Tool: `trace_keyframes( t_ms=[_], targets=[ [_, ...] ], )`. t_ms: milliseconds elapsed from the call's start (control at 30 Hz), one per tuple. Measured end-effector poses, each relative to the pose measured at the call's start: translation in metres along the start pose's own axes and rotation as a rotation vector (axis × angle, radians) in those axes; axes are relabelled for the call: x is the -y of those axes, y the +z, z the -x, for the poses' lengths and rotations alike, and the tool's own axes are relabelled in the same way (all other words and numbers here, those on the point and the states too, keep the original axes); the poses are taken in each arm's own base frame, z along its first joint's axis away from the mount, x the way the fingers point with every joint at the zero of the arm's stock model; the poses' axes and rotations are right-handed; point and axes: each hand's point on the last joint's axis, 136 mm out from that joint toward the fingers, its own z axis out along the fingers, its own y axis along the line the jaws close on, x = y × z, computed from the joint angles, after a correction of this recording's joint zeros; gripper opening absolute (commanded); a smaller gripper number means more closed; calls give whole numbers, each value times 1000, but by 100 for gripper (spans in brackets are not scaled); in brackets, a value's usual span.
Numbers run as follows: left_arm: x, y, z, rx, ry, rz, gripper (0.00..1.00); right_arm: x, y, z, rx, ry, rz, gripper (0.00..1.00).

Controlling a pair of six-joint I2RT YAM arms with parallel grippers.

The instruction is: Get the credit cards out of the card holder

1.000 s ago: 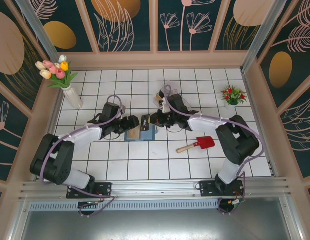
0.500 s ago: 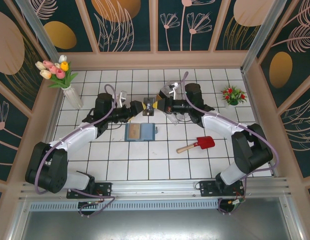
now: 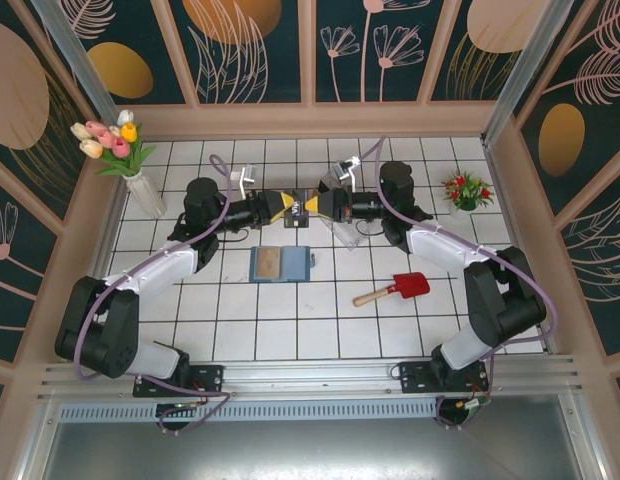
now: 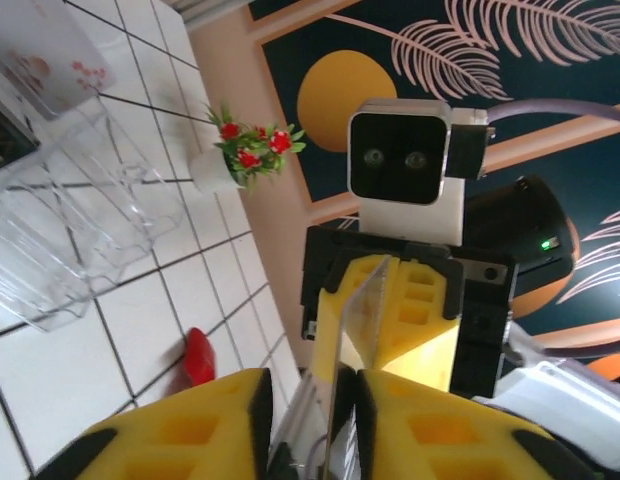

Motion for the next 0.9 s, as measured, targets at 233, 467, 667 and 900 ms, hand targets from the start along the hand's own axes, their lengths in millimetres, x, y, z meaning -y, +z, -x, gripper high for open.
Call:
trace_keyframes(
  t_ms=[233,467,667,900],
  targets=[
    [15,0,6,21,-13,-59,0,4,-2,3,62,54,6,40],
    [14,-1,16,84,-58,-56,0,7,9,1,139,123,2,41],
    [15,-4,25,144,-85,-51,0,-7,22,1,174,118,39,25],
    [13,-8,26,177,-107,-52,0,-8,15,1,235,126,72,17]
  ],
)
